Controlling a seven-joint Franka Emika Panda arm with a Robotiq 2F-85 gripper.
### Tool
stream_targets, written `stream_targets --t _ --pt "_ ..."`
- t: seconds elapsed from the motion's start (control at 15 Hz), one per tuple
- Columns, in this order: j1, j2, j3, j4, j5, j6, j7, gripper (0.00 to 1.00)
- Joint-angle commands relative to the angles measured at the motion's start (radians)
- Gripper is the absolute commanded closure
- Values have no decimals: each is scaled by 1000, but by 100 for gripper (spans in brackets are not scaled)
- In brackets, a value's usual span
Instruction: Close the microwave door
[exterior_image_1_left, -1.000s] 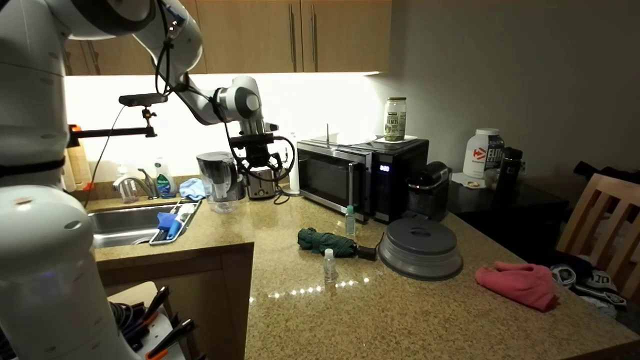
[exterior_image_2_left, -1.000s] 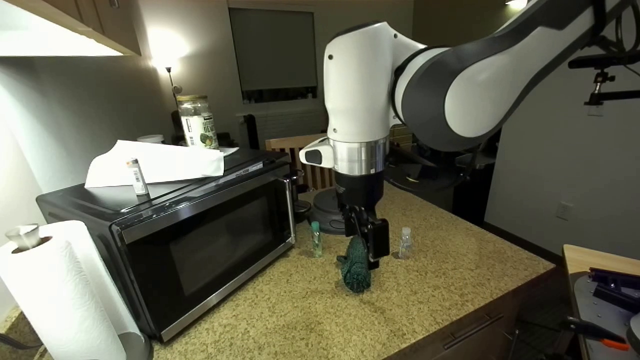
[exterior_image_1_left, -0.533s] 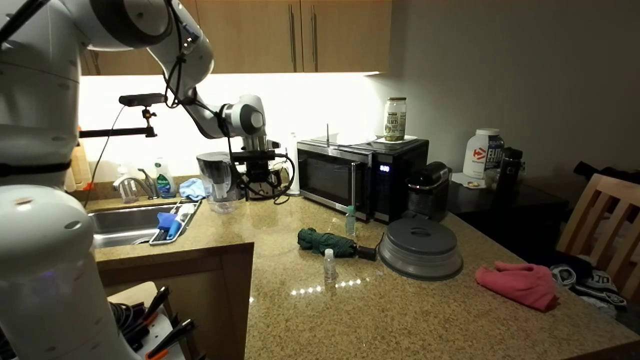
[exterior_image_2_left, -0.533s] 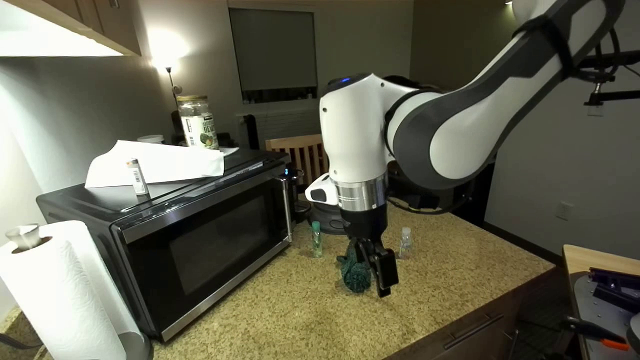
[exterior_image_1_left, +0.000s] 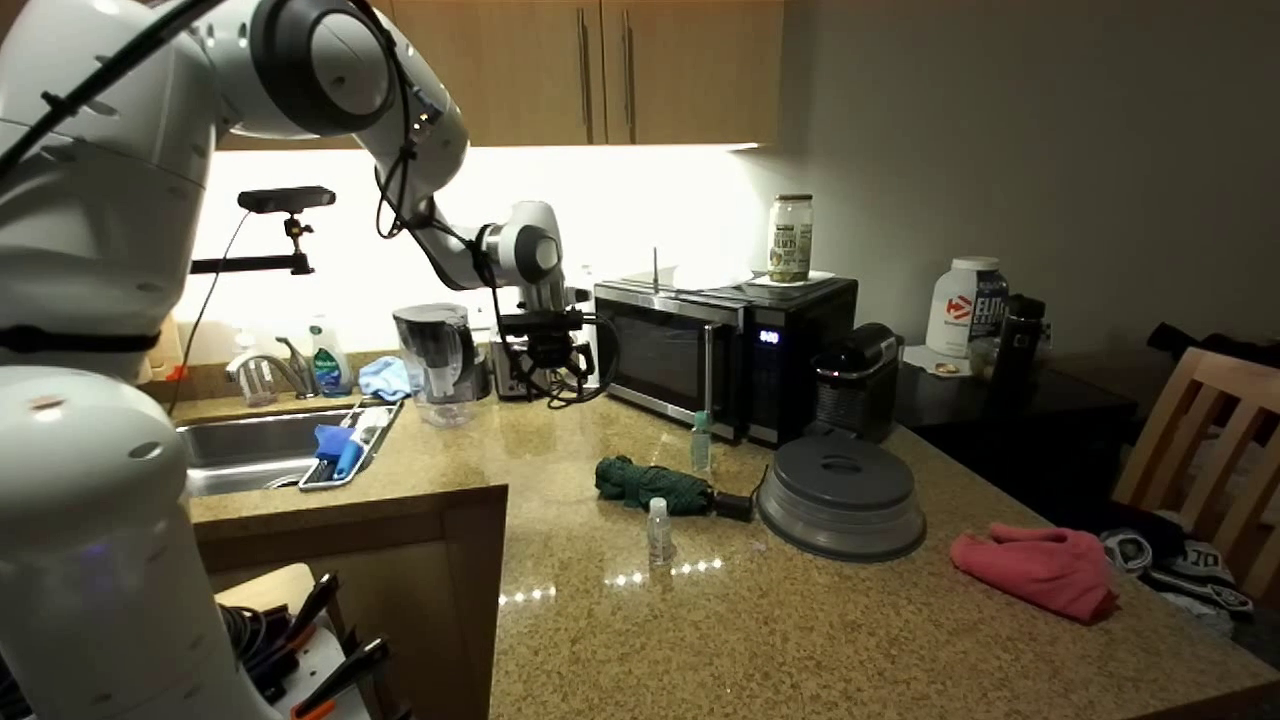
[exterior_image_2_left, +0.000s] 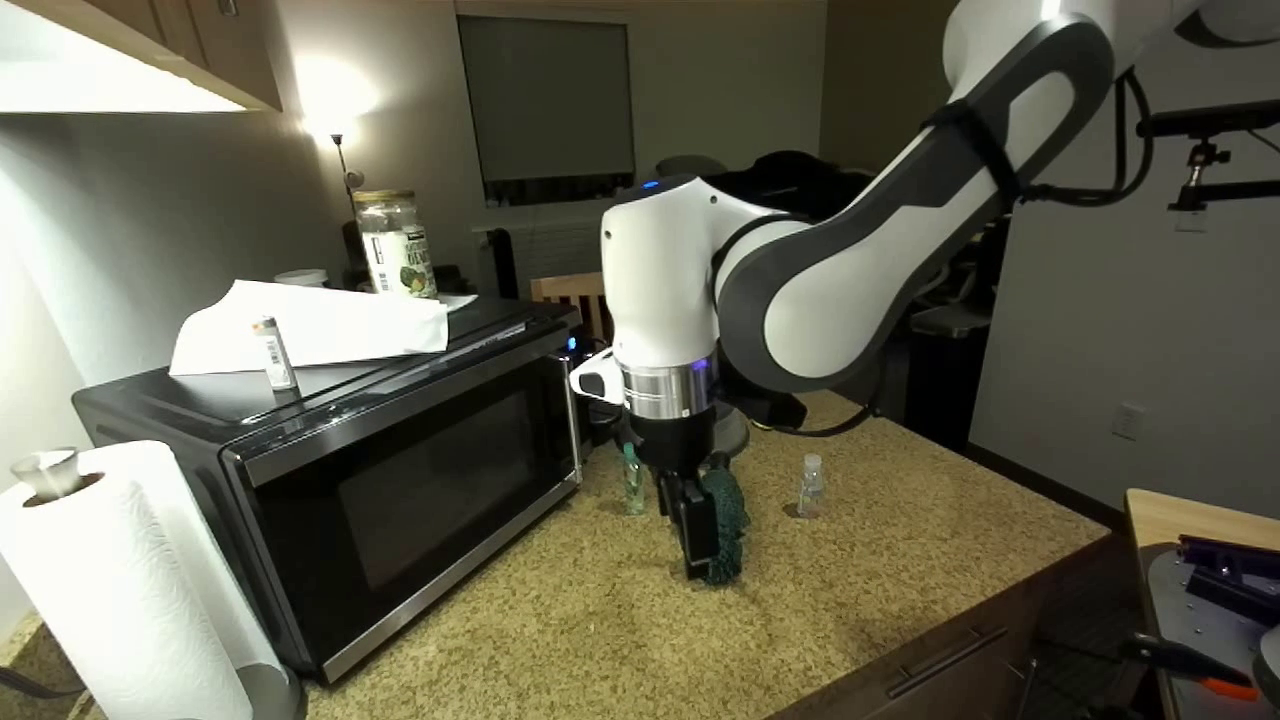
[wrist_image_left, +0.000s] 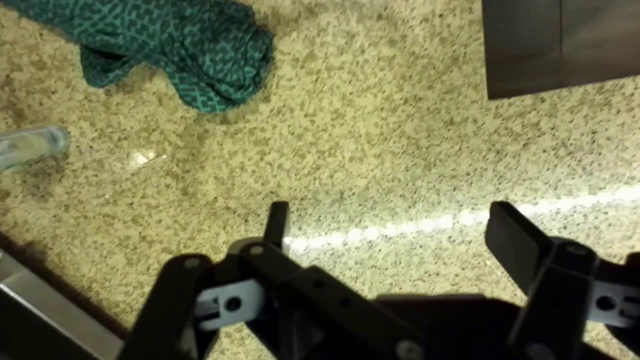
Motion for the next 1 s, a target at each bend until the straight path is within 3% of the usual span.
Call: stream_targets --t 0.0,0.47,0.93 --pt "7 44 -23 77 -51 42 13 0" --pt "28 109 -77 188 -183 105 26 0" --pt "7 215 -110 369 -161 56 -2 0"
